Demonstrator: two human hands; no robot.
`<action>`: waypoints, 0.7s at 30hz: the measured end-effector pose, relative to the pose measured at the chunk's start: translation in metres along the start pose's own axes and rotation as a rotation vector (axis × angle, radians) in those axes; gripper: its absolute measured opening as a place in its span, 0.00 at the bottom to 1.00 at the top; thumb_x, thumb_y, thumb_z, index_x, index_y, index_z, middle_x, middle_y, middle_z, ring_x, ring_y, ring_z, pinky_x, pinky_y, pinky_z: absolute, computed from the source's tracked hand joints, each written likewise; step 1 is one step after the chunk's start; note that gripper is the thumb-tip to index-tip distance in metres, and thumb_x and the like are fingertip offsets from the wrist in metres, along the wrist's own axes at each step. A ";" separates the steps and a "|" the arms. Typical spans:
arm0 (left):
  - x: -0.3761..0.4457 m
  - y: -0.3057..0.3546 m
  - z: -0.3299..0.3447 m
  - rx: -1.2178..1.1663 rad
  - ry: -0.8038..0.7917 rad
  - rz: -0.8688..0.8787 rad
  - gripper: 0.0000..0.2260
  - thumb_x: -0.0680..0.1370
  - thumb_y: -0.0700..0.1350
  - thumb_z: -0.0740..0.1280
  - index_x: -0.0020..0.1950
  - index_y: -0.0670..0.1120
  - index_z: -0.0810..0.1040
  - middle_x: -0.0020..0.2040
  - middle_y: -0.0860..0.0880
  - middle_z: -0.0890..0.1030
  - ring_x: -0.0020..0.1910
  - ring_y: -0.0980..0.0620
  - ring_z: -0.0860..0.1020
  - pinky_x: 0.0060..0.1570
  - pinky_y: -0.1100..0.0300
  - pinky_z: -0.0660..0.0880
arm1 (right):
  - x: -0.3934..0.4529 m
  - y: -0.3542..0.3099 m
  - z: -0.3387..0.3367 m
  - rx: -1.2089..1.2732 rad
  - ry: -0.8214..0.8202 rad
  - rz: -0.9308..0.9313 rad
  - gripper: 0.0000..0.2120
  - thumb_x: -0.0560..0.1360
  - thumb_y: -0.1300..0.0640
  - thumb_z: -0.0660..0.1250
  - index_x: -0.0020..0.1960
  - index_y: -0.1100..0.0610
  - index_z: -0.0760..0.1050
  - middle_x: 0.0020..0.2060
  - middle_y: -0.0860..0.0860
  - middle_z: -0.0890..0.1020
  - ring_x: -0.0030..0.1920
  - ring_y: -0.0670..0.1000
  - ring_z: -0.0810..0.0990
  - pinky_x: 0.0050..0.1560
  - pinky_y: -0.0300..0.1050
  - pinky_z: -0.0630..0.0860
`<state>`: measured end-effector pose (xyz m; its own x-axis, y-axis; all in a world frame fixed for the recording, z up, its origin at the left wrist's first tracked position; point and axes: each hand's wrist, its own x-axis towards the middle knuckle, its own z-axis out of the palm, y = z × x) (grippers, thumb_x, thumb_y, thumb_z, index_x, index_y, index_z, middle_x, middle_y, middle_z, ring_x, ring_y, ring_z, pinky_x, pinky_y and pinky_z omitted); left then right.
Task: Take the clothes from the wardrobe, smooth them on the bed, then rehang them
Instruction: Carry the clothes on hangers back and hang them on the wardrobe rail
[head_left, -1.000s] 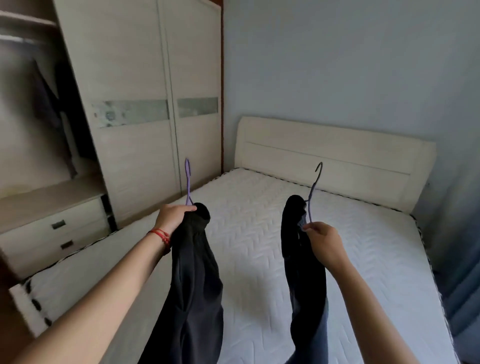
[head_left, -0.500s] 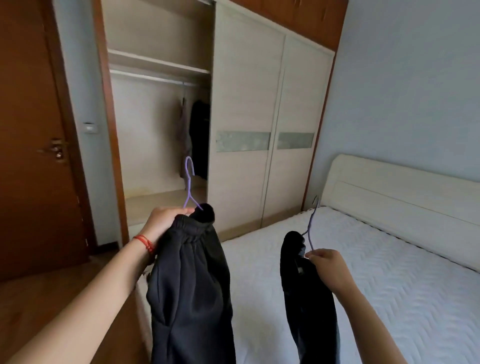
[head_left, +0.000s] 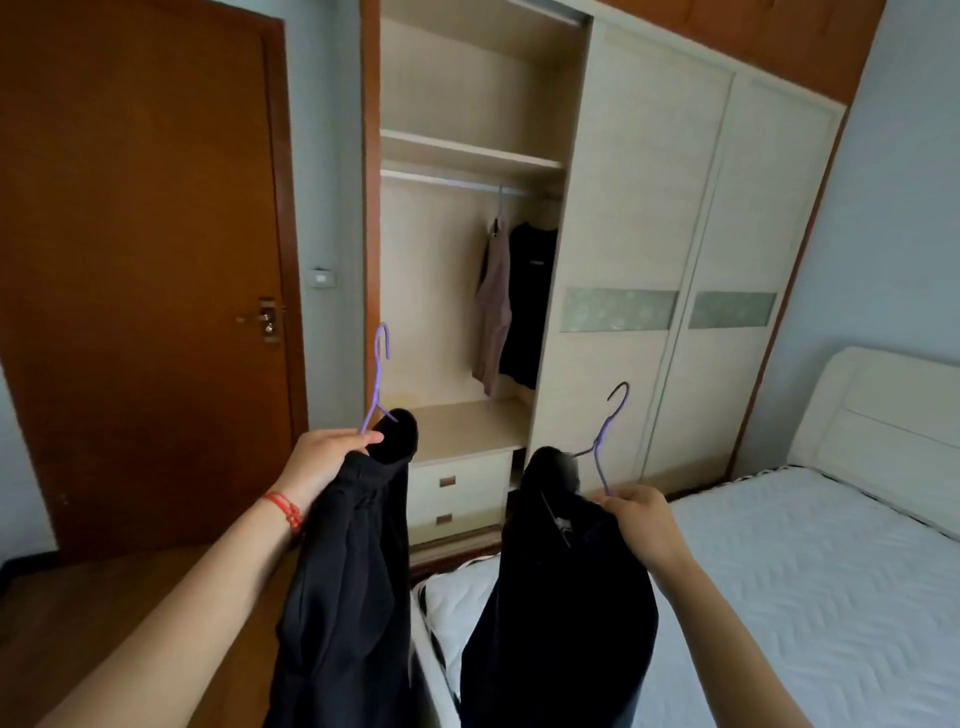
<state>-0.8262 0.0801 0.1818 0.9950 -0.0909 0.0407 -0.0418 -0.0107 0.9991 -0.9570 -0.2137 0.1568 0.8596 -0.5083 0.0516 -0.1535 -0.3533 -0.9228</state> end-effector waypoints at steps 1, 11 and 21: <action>0.012 0.000 -0.008 0.001 0.013 0.013 0.04 0.71 0.38 0.70 0.36 0.41 0.80 0.20 0.53 0.78 0.21 0.58 0.76 0.31 0.65 0.73 | 0.012 -0.006 0.013 0.002 -0.021 -0.012 0.11 0.73 0.63 0.63 0.36 0.68 0.76 0.31 0.59 0.75 0.34 0.54 0.73 0.38 0.46 0.67; 0.141 0.024 -0.050 0.090 0.064 0.023 0.02 0.71 0.37 0.69 0.42 0.40 0.81 0.30 0.48 0.81 0.35 0.49 0.77 0.36 0.61 0.72 | 0.158 -0.056 0.130 0.026 -0.156 -0.123 0.16 0.74 0.64 0.64 0.28 0.59 0.67 0.23 0.52 0.68 0.27 0.49 0.67 0.31 0.42 0.60; 0.290 0.017 -0.086 0.020 0.047 0.010 0.05 0.73 0.36 0.67 0.47 0.38 0.79 0.35 0.48 0.80 0.38 0.51 0.76 0.37 0.63 0.71 | 0.272 -0.092 0.218 0.017 -0.118 -0.129 0.14 0.75 0.63 0.62 0.31 0.60 0.69 0.23 0.52 0.69 0.23 0.47 0.67 0.26 0.39 0.62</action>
<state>-0.5304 0.1390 0.2123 0.9976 -0.0446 0.0522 -0.0535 -0.0303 0.9981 -0.6032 -0.1484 0.1728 0.9230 -0.3639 0.1256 -0.0310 -0.3955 -0.9180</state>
